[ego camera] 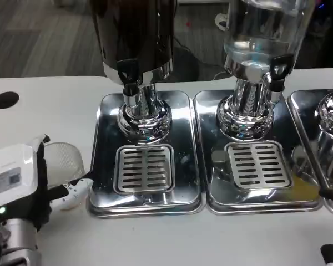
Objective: Grasp the cup under the faucet to collect the drink, then remove the cup.
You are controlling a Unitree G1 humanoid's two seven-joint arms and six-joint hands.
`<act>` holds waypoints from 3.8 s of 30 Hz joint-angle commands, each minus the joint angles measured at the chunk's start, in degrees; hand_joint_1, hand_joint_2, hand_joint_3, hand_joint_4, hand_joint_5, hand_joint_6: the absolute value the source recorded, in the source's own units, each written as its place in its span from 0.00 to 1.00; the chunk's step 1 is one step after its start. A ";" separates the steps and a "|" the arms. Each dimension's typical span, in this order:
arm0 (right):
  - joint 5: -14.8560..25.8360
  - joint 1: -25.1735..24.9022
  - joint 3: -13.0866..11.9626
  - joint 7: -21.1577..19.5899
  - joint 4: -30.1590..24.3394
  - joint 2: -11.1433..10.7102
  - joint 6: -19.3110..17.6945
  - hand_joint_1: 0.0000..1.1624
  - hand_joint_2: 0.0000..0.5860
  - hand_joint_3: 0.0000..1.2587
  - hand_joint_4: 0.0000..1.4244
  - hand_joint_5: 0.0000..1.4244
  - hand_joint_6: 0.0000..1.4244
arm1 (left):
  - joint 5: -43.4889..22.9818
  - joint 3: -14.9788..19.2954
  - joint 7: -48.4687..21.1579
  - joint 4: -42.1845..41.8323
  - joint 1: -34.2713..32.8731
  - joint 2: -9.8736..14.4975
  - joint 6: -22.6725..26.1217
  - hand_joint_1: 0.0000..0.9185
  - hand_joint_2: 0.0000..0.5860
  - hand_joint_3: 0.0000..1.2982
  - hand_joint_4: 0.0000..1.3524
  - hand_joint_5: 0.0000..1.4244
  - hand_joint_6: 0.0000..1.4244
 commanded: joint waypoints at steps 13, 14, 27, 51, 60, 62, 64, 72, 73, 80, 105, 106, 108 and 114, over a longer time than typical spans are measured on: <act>1.82 0.43 -1.29 1.67 1.86 0.20 -2.50 0.20 0.64 0.13 0.00 0.00 0.00 | -1.01 -1.40 4.82 4.58 -1.03 0.56 0.23 0.37 0.23 0.26 0.29 0.41 0.55; 1.79 0.41 -1.29 1.74 1.90 0.23 -2.52 0.20 0.64 0.13 0.00 0.00 0.00 | -1.11 -1.45 5.25 4.68 -1.00 0.55 0.16 0.37 0.24 0.27 0.29 0.42 0.55; 1.50 -0.70 -0.56 3.26 2.24 0.90 -2.13 0.20 0.64 0.13 0.00 0.00 0.00 | -2.48 -1.29 10.23 2.79 0.46 0.87 -1.58 0.40 0.29 0.32 0.36 0.48 0.60; 2.16 -1.26 0.04 3.53 4.21 1.51 -3.08 0.20 0.64 0.13 0.00 0.00 0.00 | -1.06 -2.64 6.26 -5.92 -3.32 -0.05 -2.86 0.40 0.29 0.34 0.37 0.49 0.62; 3.50 -0.49 -1.51 3.48 5.81 1.15 -5.06 0.21 0.64 0.13 0.00 0.00 0.00 | 0.40 -7.20 5.65 -0.14 -9.37 -2.81 -0.73 0.40 0.29 0.34 0.38 0.49 0.62; 3.87 -0.44 -1.87 3.56 6.18 1.03 -5.45 0.21 0.64 0.14 0.00 0.00 0.00 | 0.64 -8.05 5.73 0.93 -10.23 -3.42 -0.40 0.40 0.29 0.34 0.38 0.49 0.62; 4.28 -0.42 -2.20 3.64 6.53 0.88 -5.84 0.21 0.64 0.14 0.00 0.00 0.00 | 0.80 -8.75 5.85 1.85 -10.89 -3.87 -0.08 0.40 0.29 0.34 0.38 0.49 0.62; 5.81 -0.43 -3.02 4.09 7.93 0.61 -7.18 0.21 0.64 0.14 0.00 0.00 0.00 | 0.81 -10.44 6.13 4.56 -12.84 -4.48 0.95 0.40 0.29 0.34 0.38 0.49 0.62; 5.90 -0.44 -3.06 4.13 8.12 0.60 -7.34 0.21 0.64 0.14 0.00 0.00 0.00 | 0.73 -10.47 6.15 4.71 -12.94 -4.47 0.99 0.40 0.29 0.34 0.38 0.49 0.62; 6.10 -0.77 -3.15 4.63 8.47 0.53 -7.95 0.22 0.63 0.14 0.00 0.00 0.00 | 0.37 -10.68 6.70 6.50 -13.76 -4.64 1.19 0.40 0.28 0.34 0.38 0.49 0.61; 7.89 -1.82 -3.69 7.29 7.84 0.40 -7.08 0.22 0.63 0.14 0.00 0.00 0.00 | -2.82 -13.50 11.58 15.13 -17.92 -7.19 0.10 0.38 0.29 0.32 0.35 0.47 0.62; 7.92 -1.85 -3.72 7.37 7.91 0.40 -7.10 0.22 0.63 0.14 0.00 0.00 0.00 | -2.92 -13.59 11.71 15.33 -17.99 -7.19 0.12 0.38 0.28 0.32 0.35 0.47 0.62; 8.08 -1.90 -3.77 7.55 8.07 0.38 -7.05 0.22 0.63 0.14 0.00 0.00 0.00 | -3.19 -13.75 11.86 15.60 -18.15 -7.12 0.19 0.37 0.28 0.32 0.35 0.47 0.61; 8.12 -1.98 -3.68 8.02 8.25 0.54 -6.99 0.22 0.63 0.14 0.00 0.00 0.00 | -4.36 -13.93 11.62 15.60 -18.11 -7.01 0.18 0.18 0.16 0.26 0.29 0.43 0.57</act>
